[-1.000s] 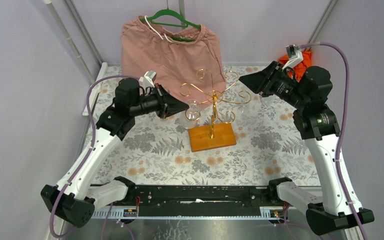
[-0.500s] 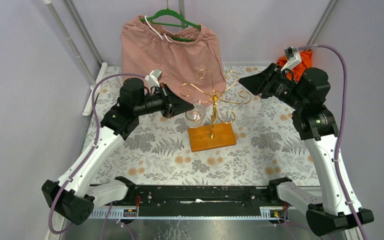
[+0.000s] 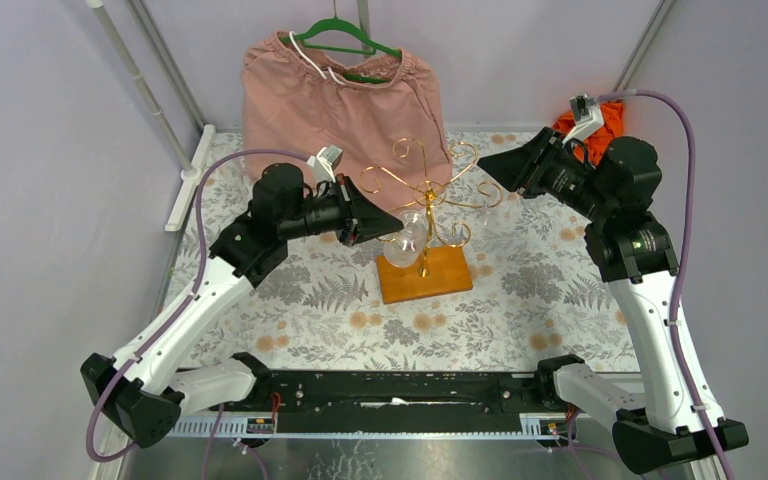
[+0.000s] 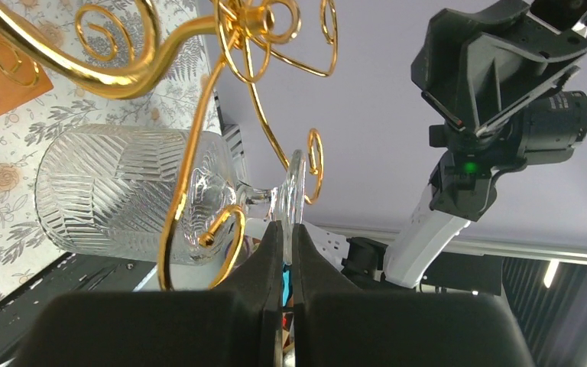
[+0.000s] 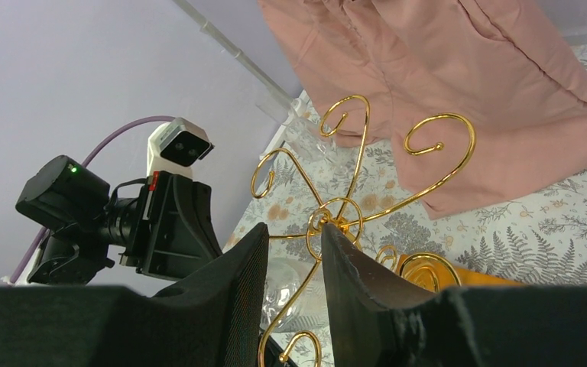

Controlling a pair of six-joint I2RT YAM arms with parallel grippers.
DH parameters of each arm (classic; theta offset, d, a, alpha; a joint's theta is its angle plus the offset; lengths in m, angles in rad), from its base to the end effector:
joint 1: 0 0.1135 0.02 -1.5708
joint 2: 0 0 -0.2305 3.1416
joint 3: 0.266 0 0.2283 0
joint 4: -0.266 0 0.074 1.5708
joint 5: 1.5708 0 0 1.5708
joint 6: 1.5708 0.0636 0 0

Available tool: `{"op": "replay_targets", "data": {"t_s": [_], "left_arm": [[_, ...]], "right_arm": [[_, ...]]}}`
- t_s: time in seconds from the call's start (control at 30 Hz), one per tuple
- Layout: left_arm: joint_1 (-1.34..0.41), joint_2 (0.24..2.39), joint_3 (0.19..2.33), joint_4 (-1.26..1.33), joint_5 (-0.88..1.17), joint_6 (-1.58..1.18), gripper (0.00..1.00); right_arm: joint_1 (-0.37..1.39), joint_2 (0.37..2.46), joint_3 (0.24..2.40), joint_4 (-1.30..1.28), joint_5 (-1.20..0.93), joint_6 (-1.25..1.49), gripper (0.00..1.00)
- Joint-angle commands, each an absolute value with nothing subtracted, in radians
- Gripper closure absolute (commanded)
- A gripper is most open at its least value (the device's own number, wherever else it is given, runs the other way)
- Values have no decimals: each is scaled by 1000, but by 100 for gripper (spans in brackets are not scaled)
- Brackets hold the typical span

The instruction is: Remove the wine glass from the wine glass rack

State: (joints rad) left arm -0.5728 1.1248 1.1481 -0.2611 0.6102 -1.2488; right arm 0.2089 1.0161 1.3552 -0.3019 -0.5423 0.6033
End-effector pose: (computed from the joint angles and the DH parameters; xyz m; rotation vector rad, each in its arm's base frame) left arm 0.2004 -0.1726 0.3569 -0.2079 2.1785 -1.7301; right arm 0.2033 0.0766 0.4441 -0.1369 1.6315 1.0467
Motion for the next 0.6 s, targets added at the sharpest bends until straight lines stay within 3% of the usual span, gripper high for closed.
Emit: {"op": "replay_targets", "data": {"t_s": [0.0, 0.57], "left_arm": [[-598, 1072, 1145, -149, 582, -1276, 100], [-615, 907, 1060, -246, 547, -1286, 100]], "right_arm": [[211, 996, 1352, -267, -563, 603, 61], [211, 995, 1336, -241, -593, 638, 61]]}}
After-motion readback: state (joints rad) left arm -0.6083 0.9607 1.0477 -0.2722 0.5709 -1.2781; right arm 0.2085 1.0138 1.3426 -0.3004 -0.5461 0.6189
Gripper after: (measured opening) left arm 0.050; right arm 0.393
